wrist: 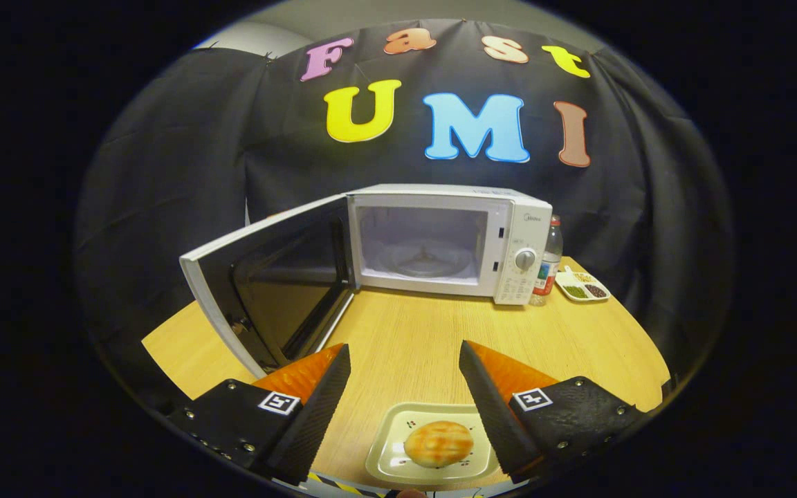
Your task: Open the microwave, put the food inside, and close the microwave door.
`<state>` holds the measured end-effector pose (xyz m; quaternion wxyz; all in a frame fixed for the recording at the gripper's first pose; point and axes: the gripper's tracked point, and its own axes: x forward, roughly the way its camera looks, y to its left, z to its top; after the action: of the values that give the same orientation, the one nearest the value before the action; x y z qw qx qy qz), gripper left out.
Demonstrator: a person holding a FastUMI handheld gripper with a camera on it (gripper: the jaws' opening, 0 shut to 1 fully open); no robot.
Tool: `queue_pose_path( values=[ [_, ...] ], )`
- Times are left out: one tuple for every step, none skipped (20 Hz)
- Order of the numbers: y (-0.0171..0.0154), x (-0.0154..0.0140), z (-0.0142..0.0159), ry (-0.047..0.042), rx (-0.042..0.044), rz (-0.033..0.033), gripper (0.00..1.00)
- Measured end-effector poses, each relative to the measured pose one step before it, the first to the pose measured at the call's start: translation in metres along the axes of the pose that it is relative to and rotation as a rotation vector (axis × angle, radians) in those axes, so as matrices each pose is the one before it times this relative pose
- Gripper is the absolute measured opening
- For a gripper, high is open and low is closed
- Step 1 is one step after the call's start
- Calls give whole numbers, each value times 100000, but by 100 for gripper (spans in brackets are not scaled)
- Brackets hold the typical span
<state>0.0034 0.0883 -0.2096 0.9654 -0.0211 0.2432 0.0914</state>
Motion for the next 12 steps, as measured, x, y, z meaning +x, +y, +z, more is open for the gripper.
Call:
queue_pose_path(
  values=[
    [-406, 218, -912, 2328, 92, -953, 96],
    [-384, 257, -708, 2274, 3, -1129, 96],
    [-408, 302, -841, 2202, 327, -849, 96],
    [-229, 200, -749, 2333, 538, -435, 96],
    [-201, 173, -762, 1991, 821, -384, 96],
    [-83, 233, -658, 2236, 803, 129, 97],
    [-81, 220, -952, 2622, 443, 285, 97],
    [-129, 160, -731, 2256, 353, 73, 96],
    [-222, 198, -782, 2280, 507, -235, 97],
    [-326, 134, -665, 2041, 723, -584, 97],
    [-304, 187, -844, 2273, 840, -559, 97],
    [-175, 198, -656, 2489, 483, -199, 96]
  ],
)
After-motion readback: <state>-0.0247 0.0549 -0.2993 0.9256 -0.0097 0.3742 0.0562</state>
